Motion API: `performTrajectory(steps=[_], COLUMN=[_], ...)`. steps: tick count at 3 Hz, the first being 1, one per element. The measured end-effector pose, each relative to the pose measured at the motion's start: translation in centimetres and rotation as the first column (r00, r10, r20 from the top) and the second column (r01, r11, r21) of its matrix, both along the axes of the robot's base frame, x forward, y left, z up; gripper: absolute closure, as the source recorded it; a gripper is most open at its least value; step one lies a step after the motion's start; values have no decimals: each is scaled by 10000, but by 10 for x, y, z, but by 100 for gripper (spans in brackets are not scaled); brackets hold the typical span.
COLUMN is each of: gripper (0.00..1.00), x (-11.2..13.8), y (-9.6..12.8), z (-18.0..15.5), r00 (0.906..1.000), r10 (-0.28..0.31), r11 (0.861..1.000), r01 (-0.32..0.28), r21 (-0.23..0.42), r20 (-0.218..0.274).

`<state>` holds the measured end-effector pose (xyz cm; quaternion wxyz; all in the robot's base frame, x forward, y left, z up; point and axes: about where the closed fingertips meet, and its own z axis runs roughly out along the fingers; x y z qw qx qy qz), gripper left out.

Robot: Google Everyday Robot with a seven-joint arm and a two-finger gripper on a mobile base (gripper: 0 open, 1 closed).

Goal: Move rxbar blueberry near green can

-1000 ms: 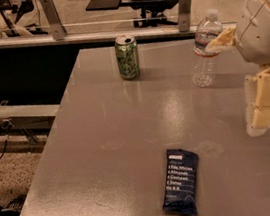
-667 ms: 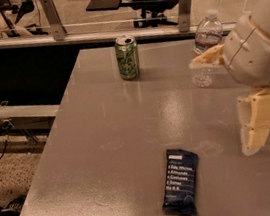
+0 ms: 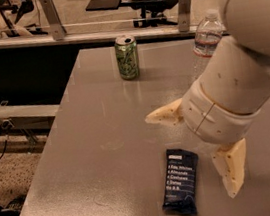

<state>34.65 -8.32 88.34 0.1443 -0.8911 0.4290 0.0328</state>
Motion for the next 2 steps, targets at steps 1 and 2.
performTrajectory(steps=[1,2], gripper=[0,0], x=[-11,-11], y=[15,21], z=[-23,-41], r00=[9818,9547], r10=[1894,2957], r11=[9811,9517], r01=[-1898,-2974], r21=[-370,-766], r20=[-138,-329])
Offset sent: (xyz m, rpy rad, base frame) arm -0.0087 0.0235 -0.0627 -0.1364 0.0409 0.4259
